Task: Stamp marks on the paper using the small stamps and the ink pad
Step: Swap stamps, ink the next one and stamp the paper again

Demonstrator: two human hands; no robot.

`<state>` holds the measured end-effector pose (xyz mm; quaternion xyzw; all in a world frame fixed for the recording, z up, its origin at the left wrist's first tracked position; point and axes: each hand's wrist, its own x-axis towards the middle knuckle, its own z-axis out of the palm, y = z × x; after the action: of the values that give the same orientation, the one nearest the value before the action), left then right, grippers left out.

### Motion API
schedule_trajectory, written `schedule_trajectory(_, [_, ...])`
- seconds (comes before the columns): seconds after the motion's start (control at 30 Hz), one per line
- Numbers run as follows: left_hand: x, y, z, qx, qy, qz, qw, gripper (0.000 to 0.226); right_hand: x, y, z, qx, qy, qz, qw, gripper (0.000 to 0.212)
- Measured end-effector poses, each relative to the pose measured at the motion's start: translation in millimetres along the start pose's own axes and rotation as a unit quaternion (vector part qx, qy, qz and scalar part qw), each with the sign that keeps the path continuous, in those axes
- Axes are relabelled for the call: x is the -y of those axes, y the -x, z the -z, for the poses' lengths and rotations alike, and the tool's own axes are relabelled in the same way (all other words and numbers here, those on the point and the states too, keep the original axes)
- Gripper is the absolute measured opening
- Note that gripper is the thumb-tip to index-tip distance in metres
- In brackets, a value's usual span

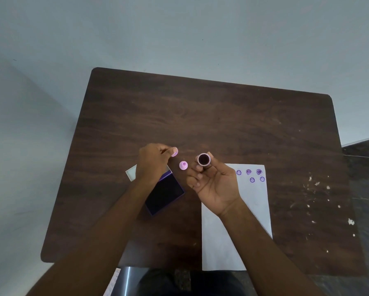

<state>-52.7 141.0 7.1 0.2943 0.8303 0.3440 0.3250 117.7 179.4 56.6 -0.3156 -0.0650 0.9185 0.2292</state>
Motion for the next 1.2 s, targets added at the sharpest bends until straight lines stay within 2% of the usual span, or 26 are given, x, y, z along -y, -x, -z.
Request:
schedule_trajectory(0.1, [5.9, -11.7, -7.8, 0.01, -0.108, -0.032, 0.994, 0.017, 3.9, 1.4, 2.7, -0.007, -0.002, 0.001, 1.0, 0.022])
schedule_trajectory(0.23, [8.7, -12.3, -18.7, -0.001, -0.167, -0.013, 0.986, 0.01, 5.4, 2.7, 3.9, -0.021, -0.002, 0.004, 1.0, 0.022])
schedule_trajectory(0.37, [11.0, -7.0, -22.1, 0.005, -0.133, -0.023, 0.991, 0.013, 3.8, 4.8, 1.0, -0.026, -0.004, 0.004, 1.0, 0.023])
schedule_trajectory(0.5, [12.4, -4.3, -19.0, -0.009, -0.103, -0.028, 0.994, 0.013, 2.4, 6.7, -4.8, 0.004, -0.003, 0.0, 1.0, 0.024])
schedule_trajectory(0.7, [14.0, 10.0, -14.4, -0.037, -0.096, -0.026, 0.994, 0.027, -2.1, 6.3, -9.4, 0.019, -0.006, -0.009, 1.0, 0.025])
schedule_trajectory(0.8, [14.2, 23.4, -11.6, -0.039, -0.062, -0.034, 0.997, 0.025, -3.5, 5.4, -9.9, 0.028, -0.006, -0.016, 0.999, 0.023])
schedule_trajectory(0.97, [25.7, 46.5, -4.2, -0.022, -0.119, -0.108, 0.987, 0.018, -7.4, 3.5, -12.1, 0.035, -0.001, -0.027, 0.999, 0.024])
schedule_trajectory(1.2, [33.2, 59.1, 5.8, -0.053, -0.096, -0.097, 0.989, 0.014, -13.5, 2.9, -17.6, 0.044, 0.004, -0.028, 0.999, 0.026])
